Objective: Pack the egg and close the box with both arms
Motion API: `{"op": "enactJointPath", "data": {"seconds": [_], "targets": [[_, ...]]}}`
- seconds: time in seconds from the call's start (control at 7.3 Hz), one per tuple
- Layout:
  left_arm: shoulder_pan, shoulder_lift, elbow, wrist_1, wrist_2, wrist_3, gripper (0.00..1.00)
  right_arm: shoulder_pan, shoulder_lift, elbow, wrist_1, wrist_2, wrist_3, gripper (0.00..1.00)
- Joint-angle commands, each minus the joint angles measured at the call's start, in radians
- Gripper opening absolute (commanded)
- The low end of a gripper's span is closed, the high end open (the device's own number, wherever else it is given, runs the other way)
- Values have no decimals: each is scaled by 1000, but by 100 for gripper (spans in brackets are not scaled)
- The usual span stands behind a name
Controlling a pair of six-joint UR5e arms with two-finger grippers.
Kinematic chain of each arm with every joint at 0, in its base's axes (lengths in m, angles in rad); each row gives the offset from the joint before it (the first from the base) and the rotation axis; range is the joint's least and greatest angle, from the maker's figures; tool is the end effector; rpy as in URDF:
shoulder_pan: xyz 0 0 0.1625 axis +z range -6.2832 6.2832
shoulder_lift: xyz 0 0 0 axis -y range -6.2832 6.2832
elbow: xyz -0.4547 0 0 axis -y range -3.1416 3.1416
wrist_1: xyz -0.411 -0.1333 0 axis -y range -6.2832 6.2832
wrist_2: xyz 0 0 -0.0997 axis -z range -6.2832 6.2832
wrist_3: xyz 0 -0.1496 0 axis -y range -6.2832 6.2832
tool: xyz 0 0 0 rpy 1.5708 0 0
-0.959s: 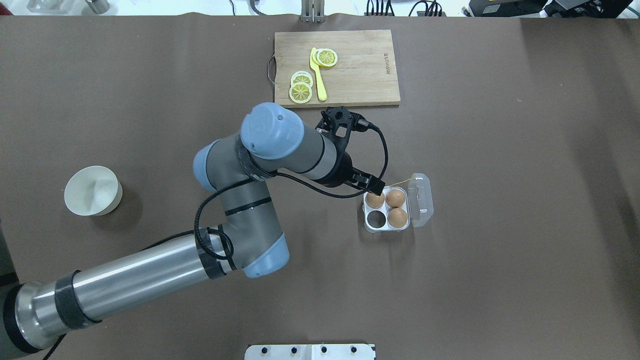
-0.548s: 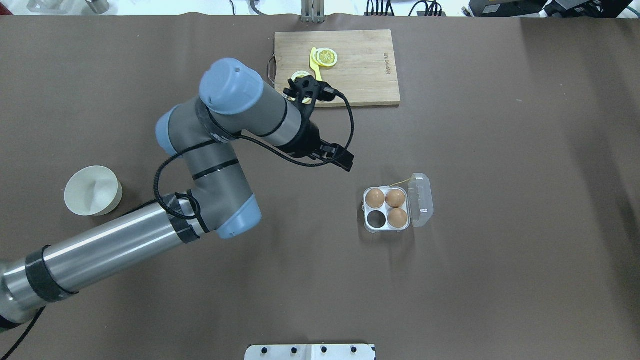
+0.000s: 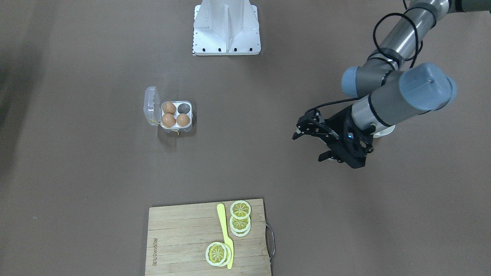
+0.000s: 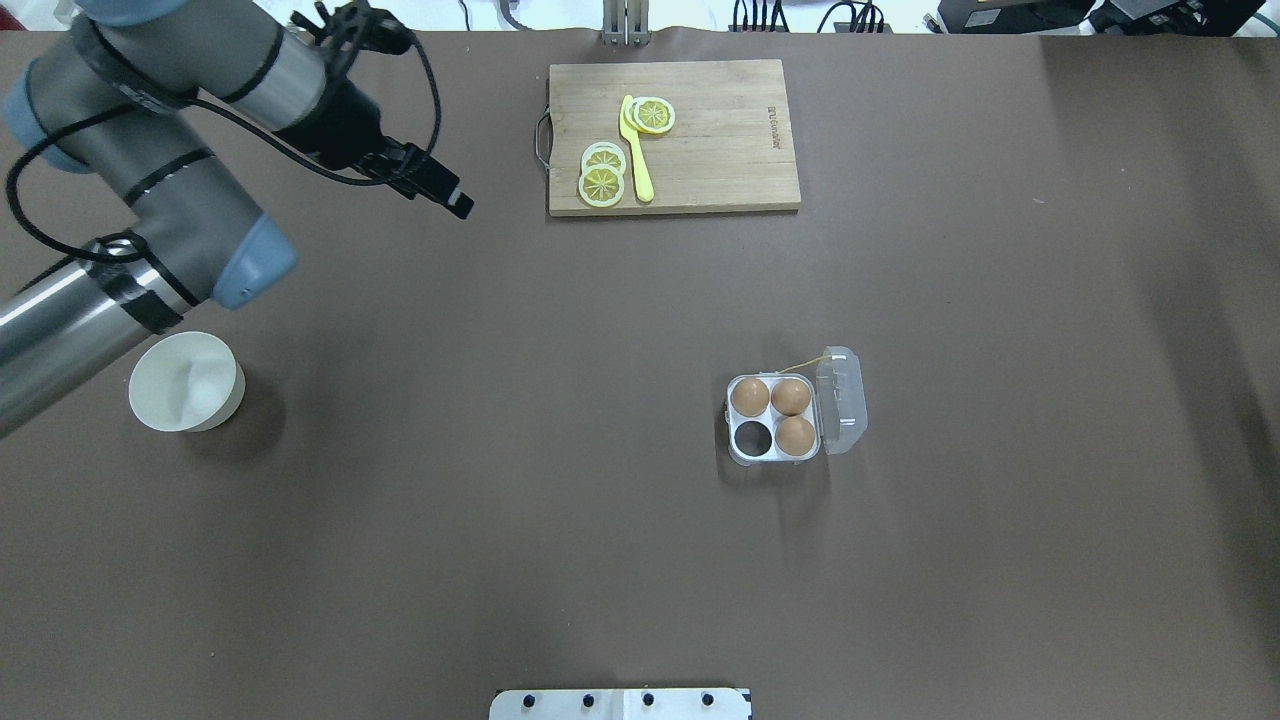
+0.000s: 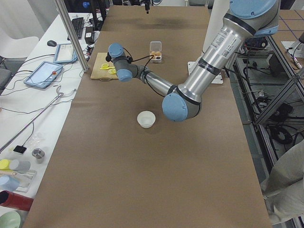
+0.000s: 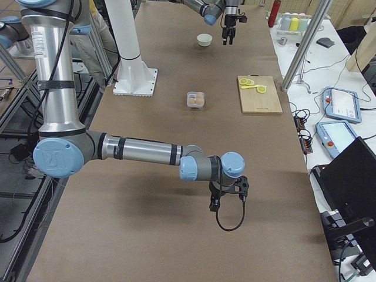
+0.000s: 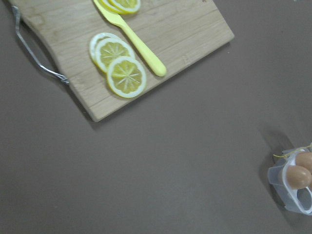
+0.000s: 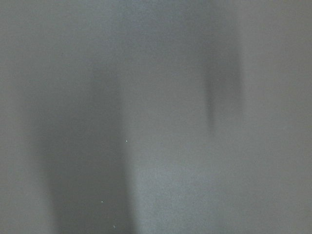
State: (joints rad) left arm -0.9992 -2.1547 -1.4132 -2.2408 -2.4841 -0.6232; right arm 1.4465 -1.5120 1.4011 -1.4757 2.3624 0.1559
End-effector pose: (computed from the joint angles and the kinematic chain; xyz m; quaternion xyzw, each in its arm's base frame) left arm 0.3942 -0.6403 0.3250 0.1750 0.5742 0.2099 0.7717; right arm -0.0395 -0.5324 0.7686 -0.0611 -0.3807 0.0176 0.9225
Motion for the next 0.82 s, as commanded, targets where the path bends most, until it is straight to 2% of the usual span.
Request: {"op": "enactJointPath", "data": {"seconds": [0.0,0.41,0.55,0.69], "targets": [[-117,128,-74,26,-42,103,97,0,0,1,0,1,-1,100],[-244,326,-89,30,-39,308,97,0,-2,12,0,9,2,100],[-281,384,-89,52,-30,388,97,0,0,19,0,35,7,100],[-324,401,-86,154,-18,537,97,0,0,25,27,114,8,100]]}}
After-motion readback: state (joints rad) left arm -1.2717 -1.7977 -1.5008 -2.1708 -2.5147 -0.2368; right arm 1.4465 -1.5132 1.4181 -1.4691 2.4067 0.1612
